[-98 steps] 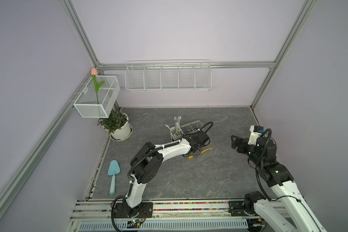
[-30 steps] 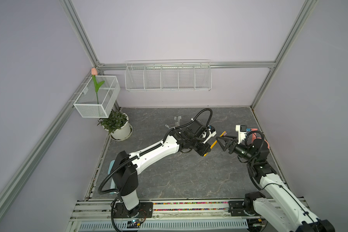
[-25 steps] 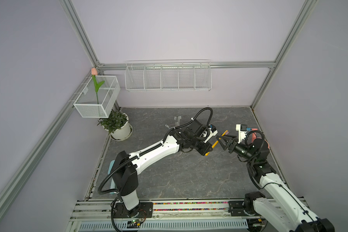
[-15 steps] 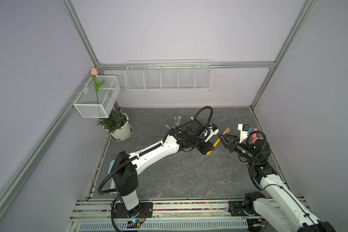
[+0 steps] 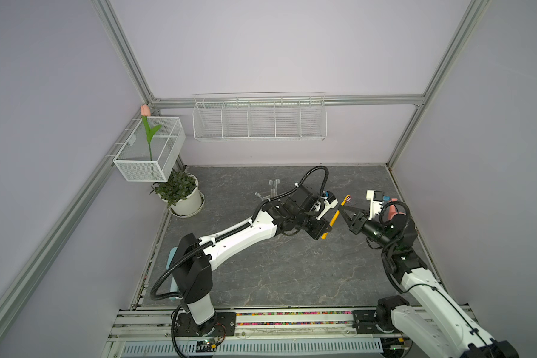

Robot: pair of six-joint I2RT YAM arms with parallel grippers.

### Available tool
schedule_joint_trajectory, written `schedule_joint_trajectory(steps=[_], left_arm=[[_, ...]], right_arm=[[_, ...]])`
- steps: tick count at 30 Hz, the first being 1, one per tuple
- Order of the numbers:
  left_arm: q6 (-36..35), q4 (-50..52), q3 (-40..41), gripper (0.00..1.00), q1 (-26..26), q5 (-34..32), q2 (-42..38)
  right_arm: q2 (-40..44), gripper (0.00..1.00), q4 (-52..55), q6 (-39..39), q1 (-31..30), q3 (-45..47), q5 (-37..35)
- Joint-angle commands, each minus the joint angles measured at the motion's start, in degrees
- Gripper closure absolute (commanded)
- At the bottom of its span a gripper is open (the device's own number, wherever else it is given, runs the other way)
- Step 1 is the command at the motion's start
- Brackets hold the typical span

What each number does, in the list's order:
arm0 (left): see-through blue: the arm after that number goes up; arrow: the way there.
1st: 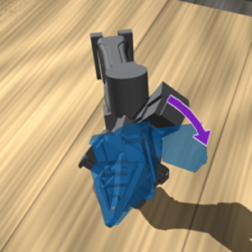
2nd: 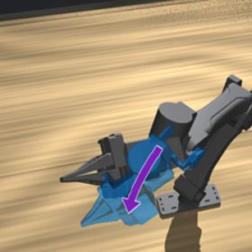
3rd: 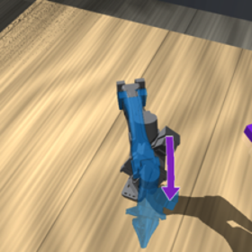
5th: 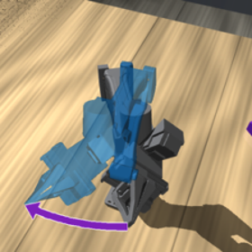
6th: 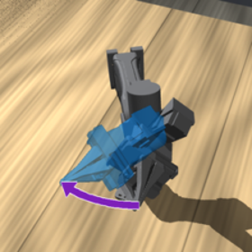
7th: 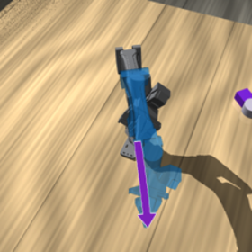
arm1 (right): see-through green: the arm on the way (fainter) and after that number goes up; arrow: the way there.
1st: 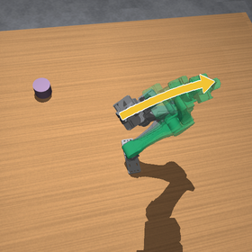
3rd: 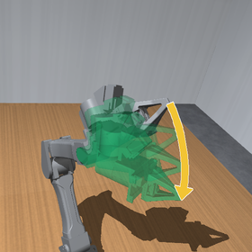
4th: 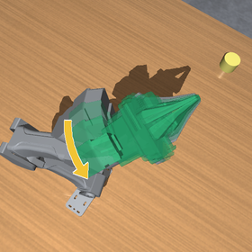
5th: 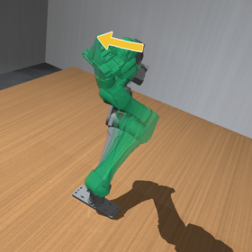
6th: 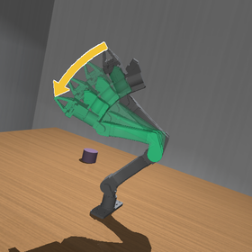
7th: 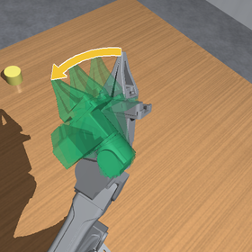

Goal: Place the toothbrush into the toothbrush holder
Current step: Pick up the toothbrush from the center of the board.

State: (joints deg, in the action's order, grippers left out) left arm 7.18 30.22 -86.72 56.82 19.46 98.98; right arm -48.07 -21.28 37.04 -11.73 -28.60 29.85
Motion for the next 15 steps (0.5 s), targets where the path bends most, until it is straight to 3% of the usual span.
schedule_joint_trajectory(steps=[1, 2, 7, 15], left_arm=[[1.5, -1.1, 0.4, 1.0, 0.0, -2.5, -2.8], [1.9, -1.0, 0.5, 1.0, 0.0, -3.5, -3.3], [3.1, -2.1, 3.2, 0.71, 0.0, -10.6, -8.6], [4.9, 0.3, 6.4, 0.61, 0.0, -19.9, -19.1]], right_arm=[[0.1, 0.93, 2.8, -3.7, 0.3, -1.5, -2.3], [-0.1, 0.93, 3.1, -4.2, 0.4, -2.0, -2.5], [-2.7, 0.93, 6.3, -8.4, -2.6, -6.6, -4.6], [-9.6, 0.93, 4.2, -11.2, -7.7, -12.9, -9.8]])
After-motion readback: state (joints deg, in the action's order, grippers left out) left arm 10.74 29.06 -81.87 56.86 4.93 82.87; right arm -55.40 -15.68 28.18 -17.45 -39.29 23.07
